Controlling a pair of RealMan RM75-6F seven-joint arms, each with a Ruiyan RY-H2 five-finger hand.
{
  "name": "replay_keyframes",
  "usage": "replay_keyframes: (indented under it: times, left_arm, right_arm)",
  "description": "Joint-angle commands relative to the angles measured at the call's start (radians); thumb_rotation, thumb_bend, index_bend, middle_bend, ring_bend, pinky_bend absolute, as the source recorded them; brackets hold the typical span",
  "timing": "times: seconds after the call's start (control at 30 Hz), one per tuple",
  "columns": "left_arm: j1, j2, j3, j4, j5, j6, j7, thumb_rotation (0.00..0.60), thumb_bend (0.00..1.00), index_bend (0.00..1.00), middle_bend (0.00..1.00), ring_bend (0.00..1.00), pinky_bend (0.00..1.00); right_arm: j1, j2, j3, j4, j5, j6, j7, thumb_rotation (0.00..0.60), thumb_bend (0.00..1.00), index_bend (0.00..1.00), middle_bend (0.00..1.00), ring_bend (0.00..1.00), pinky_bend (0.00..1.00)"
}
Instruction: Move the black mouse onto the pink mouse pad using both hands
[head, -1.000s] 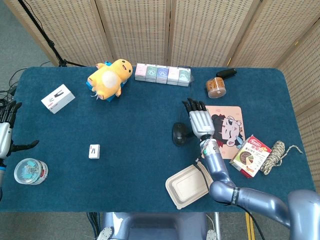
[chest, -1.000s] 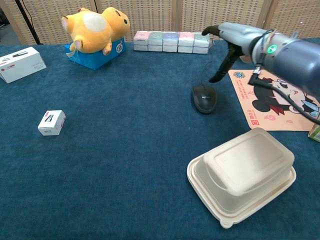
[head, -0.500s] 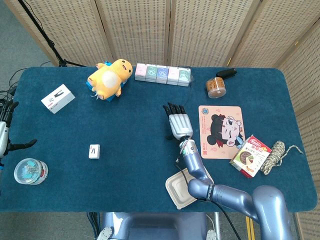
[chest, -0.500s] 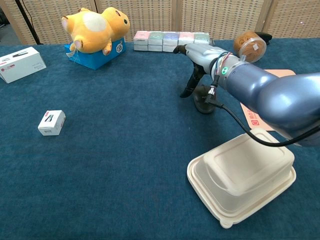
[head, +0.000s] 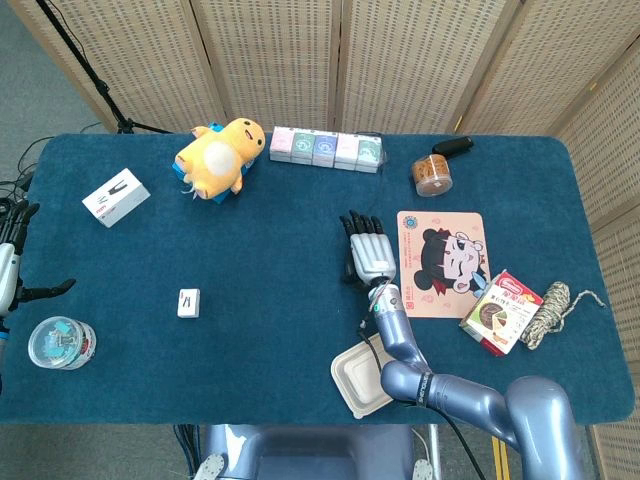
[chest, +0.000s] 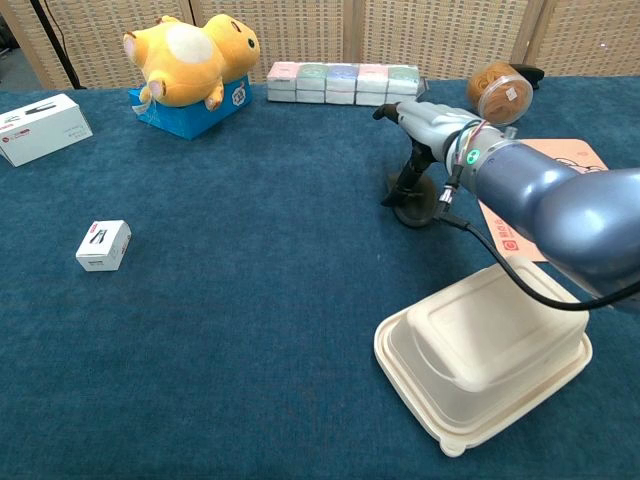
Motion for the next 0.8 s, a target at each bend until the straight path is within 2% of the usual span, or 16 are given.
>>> replay_keyframes:
  times: [0.03,0.23,0.5,0.63,0.8]
  left_arm:
    - [0.002,-0.001,-0.001,-0.002,0.004,-0.001,0.004,0.6,0.05,0.0,0.0,0.0,0.0]
    - [0.007,-0.002,-0.005,-0.006,0.013,-0.002,0.01,0.6,0.05,0.0,0.0,0.0,0.0]
    - [0.015,-0.001,-0.01,-0.007,0.02,-0.007,0.009,0.6,0.05,0.0,0.0,0.0,0.0]
    - [0.017,0.0,-0.014,-0.006,0.024,-0.011,0.006,0.6,0.05,0.0,0.0,0.0,0.0]
    - [0.019,0.002,-0.019,-0.004,0.021,-0.016,0.001,0.6,0.05,0.0,0.0,0.0,0.0]
  right_arm:
    - [-0.036,0.035,-0.009,-0.052,0.025,0.032,-0.027,0.6,0.0,0.0,0.0,0.0,0.0]
    - [-0.069,0.065,-0.005,-0.085,0.081,0.051,-0.052,0.6,0.0,0.0,0.0,0.0,0.0]
    - [-0.075,0.066,0.015,-0.034,0.116,0.009,-0.021,0.6,0.0,0.0,0.0,0.0,0.01]
    - [-0.072,0.043,0.02,0.02,0.089,-0.007,0.03,0.6,0.0,0.0,0.0,0.0,0.12]
    - [-0.07,0.026,0.022,0.059,0.073,-0.029,0.067,0.6,0.0,0.04,0.08,0.1,0.22]
